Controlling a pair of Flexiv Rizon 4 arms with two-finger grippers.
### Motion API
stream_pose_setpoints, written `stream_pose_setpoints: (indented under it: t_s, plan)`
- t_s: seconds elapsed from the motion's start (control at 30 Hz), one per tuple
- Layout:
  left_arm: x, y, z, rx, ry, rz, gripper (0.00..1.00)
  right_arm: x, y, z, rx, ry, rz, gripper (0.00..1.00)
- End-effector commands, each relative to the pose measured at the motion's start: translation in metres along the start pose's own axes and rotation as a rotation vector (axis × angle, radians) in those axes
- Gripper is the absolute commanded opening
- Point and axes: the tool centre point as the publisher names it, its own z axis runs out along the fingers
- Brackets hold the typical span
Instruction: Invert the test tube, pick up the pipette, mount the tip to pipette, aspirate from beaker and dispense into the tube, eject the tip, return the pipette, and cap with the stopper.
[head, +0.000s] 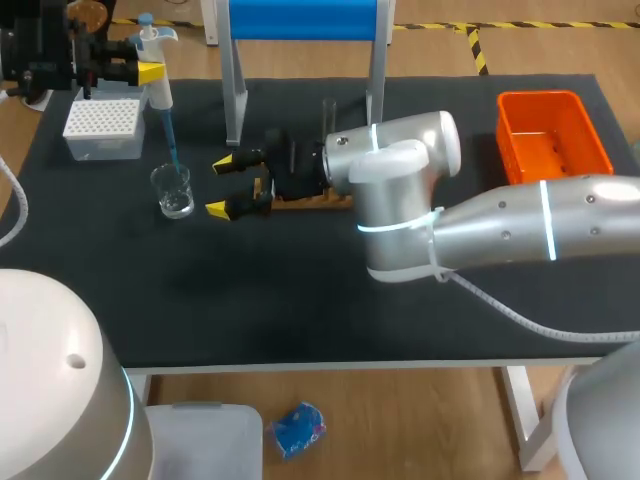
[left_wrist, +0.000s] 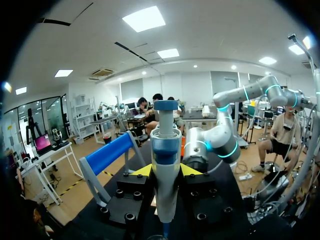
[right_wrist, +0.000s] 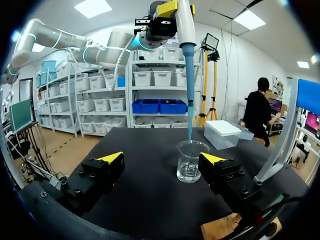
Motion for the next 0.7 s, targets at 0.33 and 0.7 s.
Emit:
stream_pose_setpoints:
  t_s: [0.33,0.7]
  plan:
    - [-0.007,0.013,-0.005,0.028,-0.012,-0.027,0.0,0.0,-0.001,0.0,-0.001,-0.002,0.0,1.0]
    - [-0.017,0.031,-0.003,0.036,-0.012,-0.049,0.0,0.0,-0.001,0.0,-0.001,-0.002,0.0,1.0]
